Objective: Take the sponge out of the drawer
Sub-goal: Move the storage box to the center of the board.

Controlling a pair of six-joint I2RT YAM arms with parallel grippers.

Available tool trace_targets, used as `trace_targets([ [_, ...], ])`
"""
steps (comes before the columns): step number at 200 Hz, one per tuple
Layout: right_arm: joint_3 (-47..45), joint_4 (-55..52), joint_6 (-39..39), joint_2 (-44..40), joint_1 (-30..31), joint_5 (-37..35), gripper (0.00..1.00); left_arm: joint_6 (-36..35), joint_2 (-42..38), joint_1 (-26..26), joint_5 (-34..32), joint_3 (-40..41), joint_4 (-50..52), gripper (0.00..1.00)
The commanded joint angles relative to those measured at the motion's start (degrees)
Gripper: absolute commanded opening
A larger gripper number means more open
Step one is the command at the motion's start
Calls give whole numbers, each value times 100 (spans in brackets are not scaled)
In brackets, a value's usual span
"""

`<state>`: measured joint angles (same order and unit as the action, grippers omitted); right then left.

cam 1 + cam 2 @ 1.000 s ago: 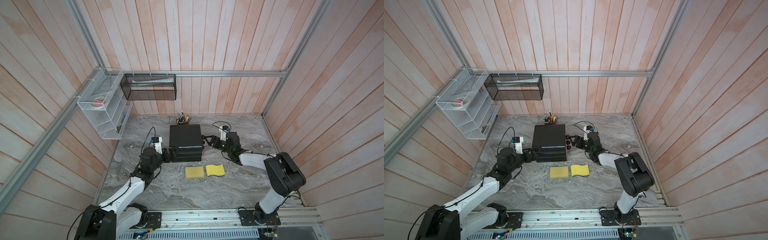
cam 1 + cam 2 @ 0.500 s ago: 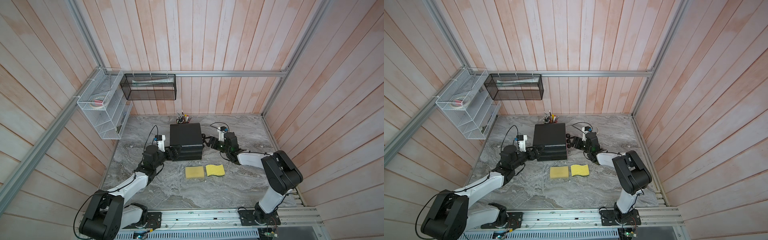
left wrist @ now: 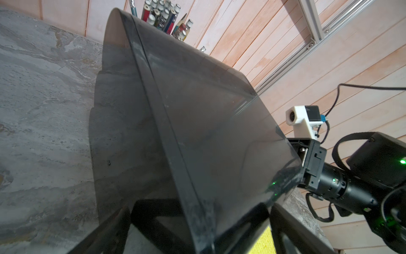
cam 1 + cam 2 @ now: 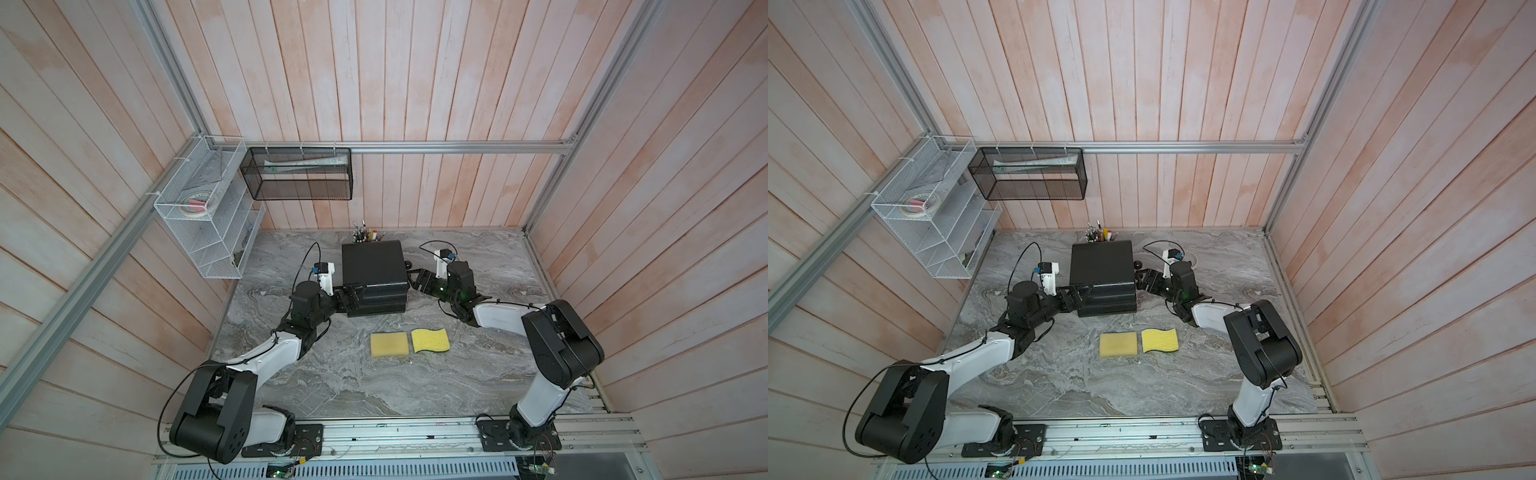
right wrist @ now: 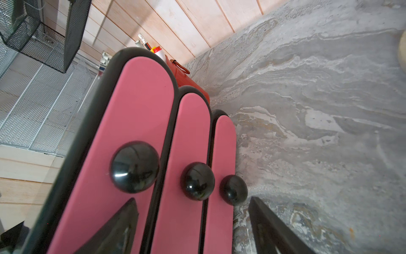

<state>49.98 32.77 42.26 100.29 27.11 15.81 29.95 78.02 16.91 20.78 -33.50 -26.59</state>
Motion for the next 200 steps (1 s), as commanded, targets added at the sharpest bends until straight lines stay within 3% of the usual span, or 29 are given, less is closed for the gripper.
trace_targets([
  [1, -121, 163, 10, -79, 231, 273, 81, -207, 282, 32, 291, -266, -189, 100],
  [137, -392, -18, -49, -541, 758, -51, 81, -53, 199, 41, 980, 90, -626, 100],
  [200, -532, -353, -270, -1041, 477, -679, 81, -90, -66, 36, 887, 202, -522, 100],
])
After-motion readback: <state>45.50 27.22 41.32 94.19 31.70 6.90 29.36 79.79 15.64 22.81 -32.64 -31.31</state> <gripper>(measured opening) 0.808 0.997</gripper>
